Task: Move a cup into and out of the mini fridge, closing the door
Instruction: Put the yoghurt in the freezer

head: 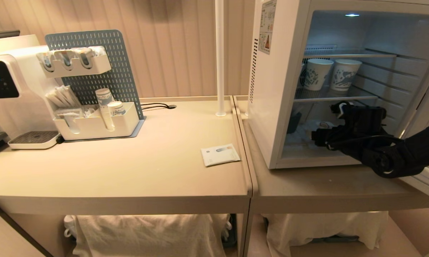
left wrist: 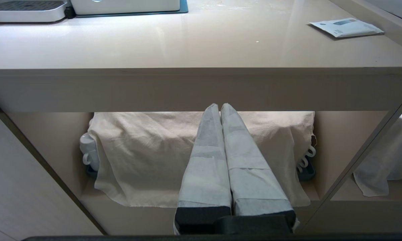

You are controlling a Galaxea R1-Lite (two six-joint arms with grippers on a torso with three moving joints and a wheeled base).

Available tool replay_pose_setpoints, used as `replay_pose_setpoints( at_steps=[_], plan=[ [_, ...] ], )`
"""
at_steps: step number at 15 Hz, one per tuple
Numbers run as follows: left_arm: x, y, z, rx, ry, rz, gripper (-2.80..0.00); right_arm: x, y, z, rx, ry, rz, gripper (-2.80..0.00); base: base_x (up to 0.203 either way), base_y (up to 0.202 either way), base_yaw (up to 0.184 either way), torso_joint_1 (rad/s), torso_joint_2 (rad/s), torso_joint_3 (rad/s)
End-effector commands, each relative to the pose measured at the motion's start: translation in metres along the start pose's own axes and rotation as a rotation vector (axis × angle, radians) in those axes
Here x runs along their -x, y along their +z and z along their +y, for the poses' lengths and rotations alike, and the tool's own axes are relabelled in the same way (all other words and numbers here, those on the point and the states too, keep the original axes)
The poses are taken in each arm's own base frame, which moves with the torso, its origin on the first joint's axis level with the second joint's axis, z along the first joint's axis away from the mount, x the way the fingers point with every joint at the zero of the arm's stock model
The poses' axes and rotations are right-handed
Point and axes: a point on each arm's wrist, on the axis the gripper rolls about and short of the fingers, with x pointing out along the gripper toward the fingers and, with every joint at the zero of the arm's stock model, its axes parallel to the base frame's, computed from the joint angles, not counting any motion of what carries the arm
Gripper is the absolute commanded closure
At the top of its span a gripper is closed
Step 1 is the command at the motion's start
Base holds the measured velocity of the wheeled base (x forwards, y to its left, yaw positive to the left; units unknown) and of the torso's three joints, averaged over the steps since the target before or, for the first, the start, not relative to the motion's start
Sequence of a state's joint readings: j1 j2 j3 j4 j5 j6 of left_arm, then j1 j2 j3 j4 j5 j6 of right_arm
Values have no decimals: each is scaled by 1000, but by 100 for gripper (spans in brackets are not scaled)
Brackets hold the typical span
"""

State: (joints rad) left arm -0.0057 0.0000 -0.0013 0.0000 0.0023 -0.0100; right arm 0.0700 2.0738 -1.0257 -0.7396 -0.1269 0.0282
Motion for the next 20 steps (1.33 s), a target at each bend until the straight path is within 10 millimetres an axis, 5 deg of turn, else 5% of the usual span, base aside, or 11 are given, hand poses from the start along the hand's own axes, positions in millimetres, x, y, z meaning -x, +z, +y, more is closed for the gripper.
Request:
replay_pose_setpoints(
  at_steps=[1, 7, 8, 12, 20],
  plan=[
    [0, 0, 0, 1, 0, 1, 0, 11, 5, -1, -1, -3, -12, -280, 0, 0, 0, 0, 0, 0],
    [0, 0, 0, 1, 0, 1, 0, 39, 10, -8, -13, -12, 85, -280, 0, 0, 0, 0, 0, 0],
    [0, 0, 0, 1, 0, 0, 0, 41, 11, -8, -27, -14, 79, 0, 0, 0, 0, 0, 0, 0],
    [0, 0, 0, 1, 0, 0, 0, 54, 18, -9, -21, -12, 62, 0, 0, 0, 0, 0, 0, 0],
    [0, 0, 0, 1, 0, 1, 0, 116, 9, -17, 20, -14, 155, 0, 0, 0, 0, 0, 0, 0]
  ],
)
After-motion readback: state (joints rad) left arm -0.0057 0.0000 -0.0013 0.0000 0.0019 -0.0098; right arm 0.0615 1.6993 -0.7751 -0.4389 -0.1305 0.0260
